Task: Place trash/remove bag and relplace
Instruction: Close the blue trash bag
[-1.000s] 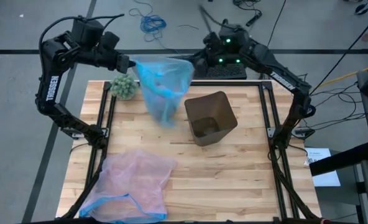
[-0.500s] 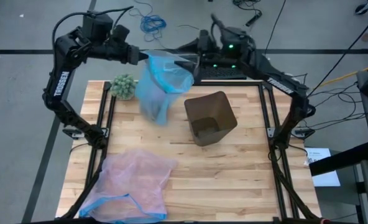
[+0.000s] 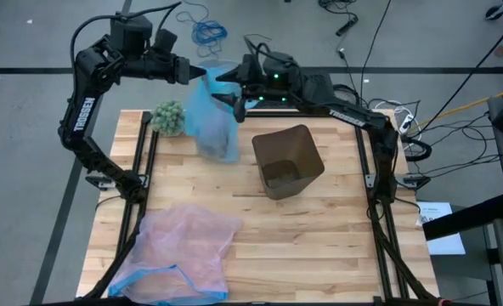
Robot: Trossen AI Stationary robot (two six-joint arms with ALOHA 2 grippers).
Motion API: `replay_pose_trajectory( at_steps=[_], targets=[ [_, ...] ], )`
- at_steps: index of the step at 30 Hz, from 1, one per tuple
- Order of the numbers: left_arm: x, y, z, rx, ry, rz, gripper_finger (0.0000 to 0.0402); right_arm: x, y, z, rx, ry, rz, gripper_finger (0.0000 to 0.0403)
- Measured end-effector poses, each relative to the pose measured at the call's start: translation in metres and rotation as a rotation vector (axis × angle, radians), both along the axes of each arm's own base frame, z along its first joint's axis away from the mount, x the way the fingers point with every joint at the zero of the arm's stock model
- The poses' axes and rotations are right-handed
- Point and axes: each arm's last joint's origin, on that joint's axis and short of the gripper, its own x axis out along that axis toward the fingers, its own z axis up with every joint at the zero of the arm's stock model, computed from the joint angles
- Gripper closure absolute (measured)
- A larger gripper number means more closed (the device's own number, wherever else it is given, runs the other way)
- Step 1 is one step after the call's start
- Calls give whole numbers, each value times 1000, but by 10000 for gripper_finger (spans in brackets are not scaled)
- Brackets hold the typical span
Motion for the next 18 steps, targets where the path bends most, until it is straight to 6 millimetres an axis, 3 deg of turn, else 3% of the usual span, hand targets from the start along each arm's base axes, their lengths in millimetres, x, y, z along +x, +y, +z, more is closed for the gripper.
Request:
replay_pose_trajectory(
  at_steps=[6,11,14,18],
  targets=[
    [0,1,1,3,-7,23,402,9,11,-2,83,-36,19,171],
    [1,2,4,25,-34,24,402,15,15,-8,26,-13,-130,196],
    [2,2,6,14,-56,26,402,14,13,-7,-3,-12,-165,260],
    [2,1,9,1,-104,-6,402,13,11,-7,-30,-4,-207,381]
  ],
)
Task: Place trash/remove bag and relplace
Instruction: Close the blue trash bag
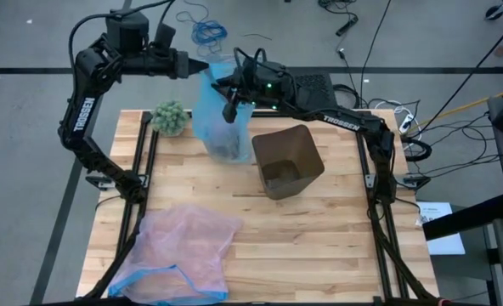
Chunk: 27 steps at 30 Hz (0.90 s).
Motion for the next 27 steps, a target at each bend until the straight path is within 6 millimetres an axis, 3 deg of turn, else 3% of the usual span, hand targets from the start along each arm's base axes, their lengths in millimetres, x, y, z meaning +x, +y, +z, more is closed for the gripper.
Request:
replay_pose_trajectory(
  at_steps=[5,27],
  targets=[
    [-2,-5,6,-31,-63,-61,402,-3,-6,-1,32,13,-18,401],
    [-24,-28,42,82,-274,-128,401,-10,-18,-10,97,96,-50,403]
  ],
)
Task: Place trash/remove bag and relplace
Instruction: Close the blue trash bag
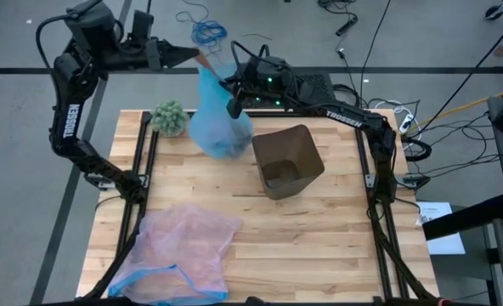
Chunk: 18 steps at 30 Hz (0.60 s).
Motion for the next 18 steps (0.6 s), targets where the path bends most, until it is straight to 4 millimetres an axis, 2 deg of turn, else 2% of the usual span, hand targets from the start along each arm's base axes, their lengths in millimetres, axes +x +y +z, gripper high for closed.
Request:
replay_pose_trajectory(
  at_steps=[12,18],
  targets=[
    [-8,-7,9,24,-70,3,401,-2,2,-3,17,48,7,403],
    [-13,-12,9,28,-59,3,401,-1,3,4,25,-29,74,400]
  ],
)
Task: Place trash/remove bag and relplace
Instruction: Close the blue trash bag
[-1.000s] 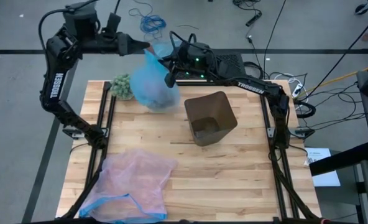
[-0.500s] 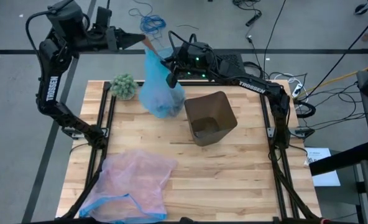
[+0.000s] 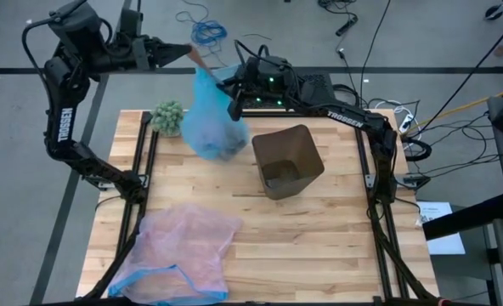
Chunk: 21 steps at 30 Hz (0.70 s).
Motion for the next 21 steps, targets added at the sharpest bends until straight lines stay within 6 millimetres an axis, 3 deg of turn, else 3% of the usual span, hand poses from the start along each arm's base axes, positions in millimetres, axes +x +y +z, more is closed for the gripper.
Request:
replay_pose_trajectory(
  at_steps=[5,15,21],
  targets=[
    [-4,-4,-3,3,43,-10,401,-13,3,20,-19,-59,3,348],
    [-4,-5,-4,-3,48,-28,401,-64,1,79,81,-135,-56,197],
    [-6,-7,-4,-2,48,-28,401,-78,-5,86,166,-128,-22,159]
  ],
)
